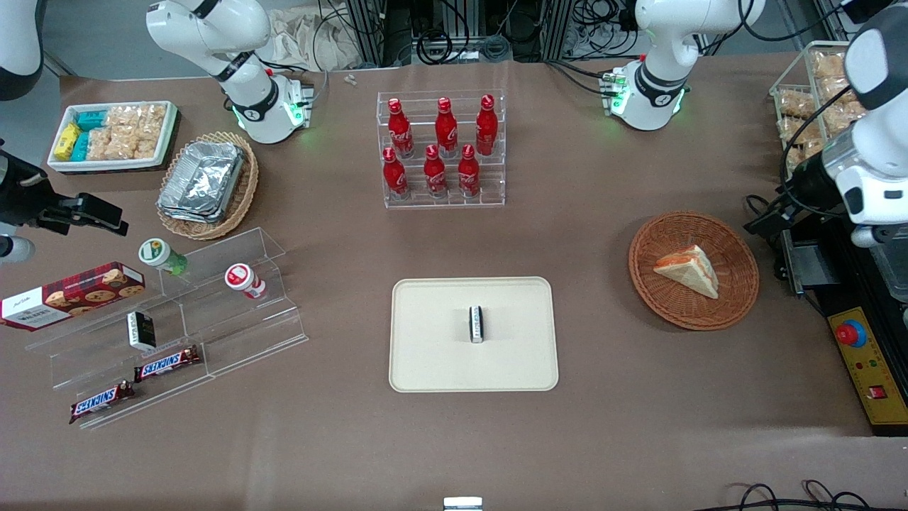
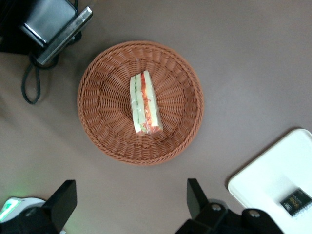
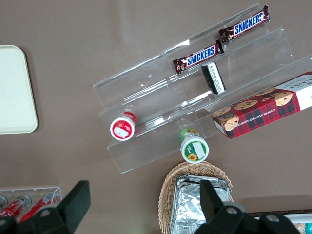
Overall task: Place sandwich from basket to tray
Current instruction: 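Lower the open left gripper over the wrapped sandwich and close on it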
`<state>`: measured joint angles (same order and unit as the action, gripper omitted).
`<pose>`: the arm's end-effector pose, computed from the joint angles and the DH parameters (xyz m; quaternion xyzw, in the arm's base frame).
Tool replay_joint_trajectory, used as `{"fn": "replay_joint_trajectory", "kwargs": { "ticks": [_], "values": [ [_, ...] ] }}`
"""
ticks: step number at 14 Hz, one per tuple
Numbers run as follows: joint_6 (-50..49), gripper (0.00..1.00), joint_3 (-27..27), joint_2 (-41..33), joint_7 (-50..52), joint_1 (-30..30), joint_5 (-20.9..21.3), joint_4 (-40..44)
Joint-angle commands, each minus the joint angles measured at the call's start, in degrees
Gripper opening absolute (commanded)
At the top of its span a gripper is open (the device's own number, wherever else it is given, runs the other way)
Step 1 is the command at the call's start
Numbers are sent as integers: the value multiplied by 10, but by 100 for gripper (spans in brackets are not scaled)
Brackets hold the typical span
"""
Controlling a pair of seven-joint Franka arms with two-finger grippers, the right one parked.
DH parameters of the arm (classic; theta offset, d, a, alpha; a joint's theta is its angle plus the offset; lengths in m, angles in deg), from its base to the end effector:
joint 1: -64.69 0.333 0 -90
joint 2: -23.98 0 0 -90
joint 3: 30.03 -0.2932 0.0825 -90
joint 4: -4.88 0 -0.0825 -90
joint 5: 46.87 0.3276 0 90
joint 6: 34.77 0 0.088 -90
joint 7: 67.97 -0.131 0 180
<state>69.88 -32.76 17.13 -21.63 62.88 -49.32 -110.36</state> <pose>0.4632 0.0036 0.4725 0.9131 0.4058 -0.0392 0.0089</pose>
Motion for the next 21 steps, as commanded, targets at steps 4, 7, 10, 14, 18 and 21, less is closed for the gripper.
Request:
{"fn": "replay_joint_trajectory", "kwargs": {
  "ticks": [4,7,10,14,18,21],
  "values": [
    [147,100,2,35,123,0,-12,-133],
    [191,100,4,87,163,-3,-9,-144],
    [263,100,4,97,164,-2,-9,-182],
    [317,100,4,121,164,-2,-9,-203],
    [355,100,4,153,162,-2,-7,-207],
    [380,87,4,171,163,-2,-8,-206]
  ]
}}
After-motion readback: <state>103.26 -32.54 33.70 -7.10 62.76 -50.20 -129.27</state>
